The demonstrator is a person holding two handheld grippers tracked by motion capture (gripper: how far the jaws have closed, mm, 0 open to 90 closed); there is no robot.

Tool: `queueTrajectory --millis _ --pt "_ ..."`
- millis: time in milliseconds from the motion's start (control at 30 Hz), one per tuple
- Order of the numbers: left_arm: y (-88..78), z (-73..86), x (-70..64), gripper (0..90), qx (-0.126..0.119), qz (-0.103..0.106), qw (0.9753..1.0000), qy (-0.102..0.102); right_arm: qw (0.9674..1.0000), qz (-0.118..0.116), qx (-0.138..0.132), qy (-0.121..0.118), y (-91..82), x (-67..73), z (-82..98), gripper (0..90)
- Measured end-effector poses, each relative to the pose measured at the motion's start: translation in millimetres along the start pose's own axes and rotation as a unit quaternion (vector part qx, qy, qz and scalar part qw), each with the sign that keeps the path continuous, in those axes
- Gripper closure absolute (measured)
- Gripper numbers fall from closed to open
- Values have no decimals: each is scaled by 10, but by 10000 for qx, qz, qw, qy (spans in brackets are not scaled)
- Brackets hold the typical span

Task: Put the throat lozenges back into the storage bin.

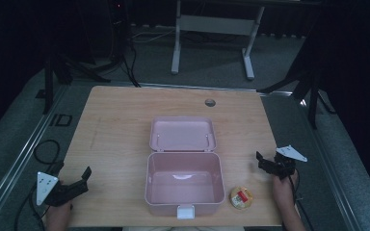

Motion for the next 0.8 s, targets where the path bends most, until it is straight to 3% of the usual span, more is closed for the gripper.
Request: queueTrajectory --millis 33,67,233,433,533,567,733,767,800 --pt "0 0 0 3 0 0 10000 0 10000 0 0 0 0 0 0 136" --pt "-1 0 0 3 0 -1 10000 2 9998 -156 110 -5 18 17 -4 127" --pt "0 0 1 3 12 9 10000 -5 9995 -224 219 -109 29 46 -32 123" --pt "0 -1 4 3 13 21 10000 -19 9983 -394 413 123 32 -26 -83 124" --pt "0 -1 5 3 17 27 10000 -20 9976 -397 564 85 31 -56 -96 127" --pt "-1 -1 3 3 4 34 10000 -27 9947 -594 833 10 32 -79 -102 128" --pt "-1 0 1 3 19 42 10000 -18 9912 -626 1151 -209 3 -101 -102 128" --pt "-1 0 2 3 22 43 10000 -19 9869 -773 1373 -341 -18 -98 -108 128" --pt "-1 0 3 3 17 43 10000 -22 9848 -801 1483 -432 -29 -96 -112 128"
Point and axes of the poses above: each handheld gripper's, and its own axes: y roughly forward along the jaws, z roughly out of its underside, x roughly to its left, the point moved 4 cm from there along y, roughly forward along the jaws, and after that the axes turned 12 degrees about -y, right-handed, at the moved point
